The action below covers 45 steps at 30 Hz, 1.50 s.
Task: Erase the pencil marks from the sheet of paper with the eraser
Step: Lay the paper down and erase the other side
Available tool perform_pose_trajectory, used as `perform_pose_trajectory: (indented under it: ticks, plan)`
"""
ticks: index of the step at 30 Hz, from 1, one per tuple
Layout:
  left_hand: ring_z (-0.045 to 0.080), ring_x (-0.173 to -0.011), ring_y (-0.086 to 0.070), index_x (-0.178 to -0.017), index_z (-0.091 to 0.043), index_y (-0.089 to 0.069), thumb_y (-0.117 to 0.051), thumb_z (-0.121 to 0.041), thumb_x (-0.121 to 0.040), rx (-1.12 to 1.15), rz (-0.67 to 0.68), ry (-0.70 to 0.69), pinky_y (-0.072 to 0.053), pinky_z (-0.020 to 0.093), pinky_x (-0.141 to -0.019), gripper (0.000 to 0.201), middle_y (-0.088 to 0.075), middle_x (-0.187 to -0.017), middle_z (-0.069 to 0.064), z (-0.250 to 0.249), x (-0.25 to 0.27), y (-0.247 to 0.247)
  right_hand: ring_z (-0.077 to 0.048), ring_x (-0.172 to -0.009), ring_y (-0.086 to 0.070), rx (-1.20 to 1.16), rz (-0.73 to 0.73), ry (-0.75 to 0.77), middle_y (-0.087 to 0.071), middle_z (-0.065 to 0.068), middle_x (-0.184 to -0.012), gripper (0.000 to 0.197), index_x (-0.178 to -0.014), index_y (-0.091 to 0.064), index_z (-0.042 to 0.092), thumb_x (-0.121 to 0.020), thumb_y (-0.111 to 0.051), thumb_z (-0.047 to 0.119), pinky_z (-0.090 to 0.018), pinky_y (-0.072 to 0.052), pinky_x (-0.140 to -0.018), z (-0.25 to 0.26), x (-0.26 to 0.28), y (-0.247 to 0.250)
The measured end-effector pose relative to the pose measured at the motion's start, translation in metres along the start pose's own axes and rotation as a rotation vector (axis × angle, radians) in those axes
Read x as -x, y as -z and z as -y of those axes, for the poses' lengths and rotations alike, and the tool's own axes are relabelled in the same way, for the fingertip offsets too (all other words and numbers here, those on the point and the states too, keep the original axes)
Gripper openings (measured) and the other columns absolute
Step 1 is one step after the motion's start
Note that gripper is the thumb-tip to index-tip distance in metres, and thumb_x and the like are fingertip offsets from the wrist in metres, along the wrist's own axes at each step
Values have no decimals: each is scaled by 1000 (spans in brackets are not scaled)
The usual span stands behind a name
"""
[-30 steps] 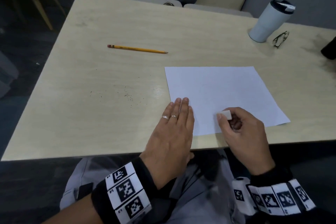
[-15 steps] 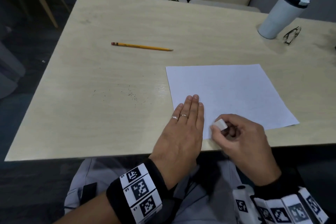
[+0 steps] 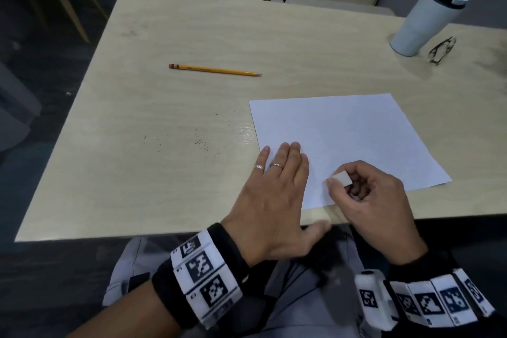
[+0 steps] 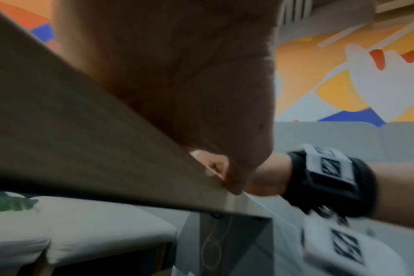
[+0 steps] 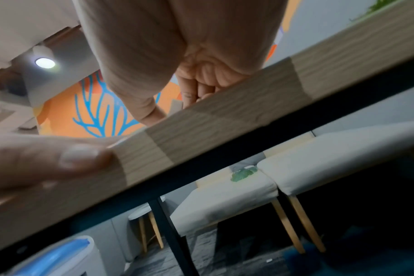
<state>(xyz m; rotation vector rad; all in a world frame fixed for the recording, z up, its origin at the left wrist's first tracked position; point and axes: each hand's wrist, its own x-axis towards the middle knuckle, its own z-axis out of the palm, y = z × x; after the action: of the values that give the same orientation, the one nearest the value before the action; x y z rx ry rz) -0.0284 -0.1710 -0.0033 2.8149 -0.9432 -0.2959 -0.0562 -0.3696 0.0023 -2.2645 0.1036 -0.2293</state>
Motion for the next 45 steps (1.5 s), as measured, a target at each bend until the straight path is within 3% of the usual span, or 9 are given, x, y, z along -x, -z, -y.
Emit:
perform_pose_trajectory:
  ticks: [3, 5, 10, 13, 20, 26, 34, 38, 45]
  plan:
    - [32, -155, -19, -152, -12, -35, -25, -55, -101, 150, -48, 44, -3, 55, -130, 68, -27, -164, 10, 7, -11, 18, -9, -56, -55, -17, 22, -7, -63, 10, -65, 15, -84, -74, 24, -89, -83, 13, -16, -44, -61, -2, -2, 0]
    - [35, -152, -21, -150, -17, -33, -32, -45, -107, 101, -24, 59, -5, 55, -129, 52, -25, -160, 8, 10, -15, 23, -11, -56, -52, -32, 46, -32, -61, 5, -64, 9, -86, -76, 23, -88, -82, 18, -28, -47, -63, -5, -6, 3]
    - [39, -152, -18, -157, -18, -25, -36, -58, -108, -133, 325, -14, -14, 52, -128, 64, -14, -165, 12, 19, -20, 59, -14, -60, -59, 30, 98, -20, -63, 3, -65, 9, -82, -75, 24, -87, -81, 23, -34, -50, -66, -4, -12, 8]
    - [40, -154, -18, -160, -13, -23, -36, -66, -105, -150, 285, -68, -19, 52, -127, 77, -15, -167, 15, 27, -36, 76, -12, -64, -63, 99, 40, 36, -64, 11, -67, 15, -78, -70, 26, -85, -81, 19, -27, -48, -64, -3, -10, 3]
    - [27, -160, 21, -167, -11, 11, -20, -80, -99, -250, 208, -292, 4, 51, -131, 101, 23, -173, 10, 56, -51, 42, -11, -68, -65, 105, -15, 114, -63, 14, -71, 18, -77, -66, 27, -85, -81, 20, -27, -47, -65, -12, -9, -1]
    - [30, -161, 18, -167, -8, 4, -24, -79, -99, -184, 178, -303, 6, 51, -131, 102, 17, -174, 13, 55, -52, 34, -15, -64, -62, 70, 10, 131, -66, 9, -72, 17, -78, -67, 26, -86, -81, 22, -32, -49, -64, -18, -10, 0]
    - [33, -151, 40, -162, -23, 28, -29, -98, -82, -231, 344, -276, 17, 62, -124, 124, 41, -165, 8, 46, -69, 35, -13, -62, -59, -182, 92, 29, -71, 2, -75, 7, -92, -76, 23, -92, -83, 25, -28, -50, -66, -11, -21, 12]
    - [31, -148, 45, -161, -29, 28, -35, -99, -79, -174, 366, -262, 20, 63, -123, 125, 44, -164, 5, 46, -71, 35, -9, -58, -56, 2, 138, 88, -62, 15, -64, 13, -84, -72, 24, -90, -83, 27, -25, -45, -63, 0, -18, -3]
    - [30, -144, 51, -158, -35, 33, -49, -97, -76, -149, 486, -243, 21, 66, -120, 132, 50, -160, 0, 46, -77, 44, -7, -52, -51, 35, 166, 98, -58, 16, -57, 17, -74, -73, 21, -87, -84, 21, -15, -38, -57, 13, -14, -8]
